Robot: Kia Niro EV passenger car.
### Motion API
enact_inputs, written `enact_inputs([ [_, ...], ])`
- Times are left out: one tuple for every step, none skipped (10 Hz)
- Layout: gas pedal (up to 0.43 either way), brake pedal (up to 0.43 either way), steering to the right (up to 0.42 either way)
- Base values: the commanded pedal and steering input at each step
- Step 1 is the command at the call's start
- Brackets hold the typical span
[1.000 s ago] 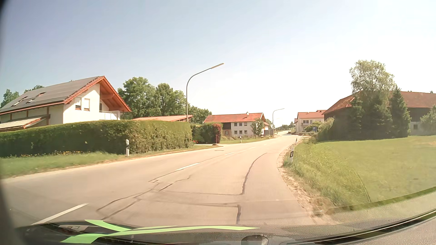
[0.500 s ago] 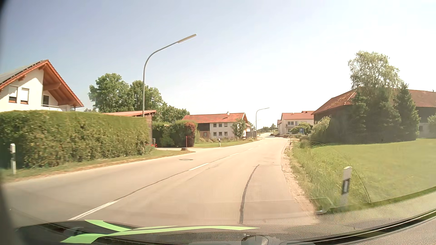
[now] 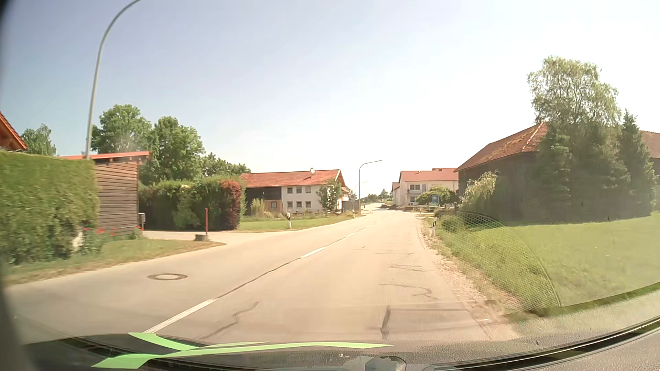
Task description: Follow the waypoints while adhering to traffic rules and regulations
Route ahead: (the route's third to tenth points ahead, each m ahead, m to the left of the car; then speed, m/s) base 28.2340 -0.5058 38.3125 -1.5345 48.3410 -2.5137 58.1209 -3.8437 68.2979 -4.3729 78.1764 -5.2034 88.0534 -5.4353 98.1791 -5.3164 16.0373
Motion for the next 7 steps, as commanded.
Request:
enact_inputs([
  [0.209,0.0,0.044],
  [0.209,0.0,0.039],
  [0.209,0.0,0.033],
  [0.228,0.0,0.03],
  [0.228,0.0,0.03],
  [0.228,0.0,0.029],
  [0.228,0.0,0.024],
])
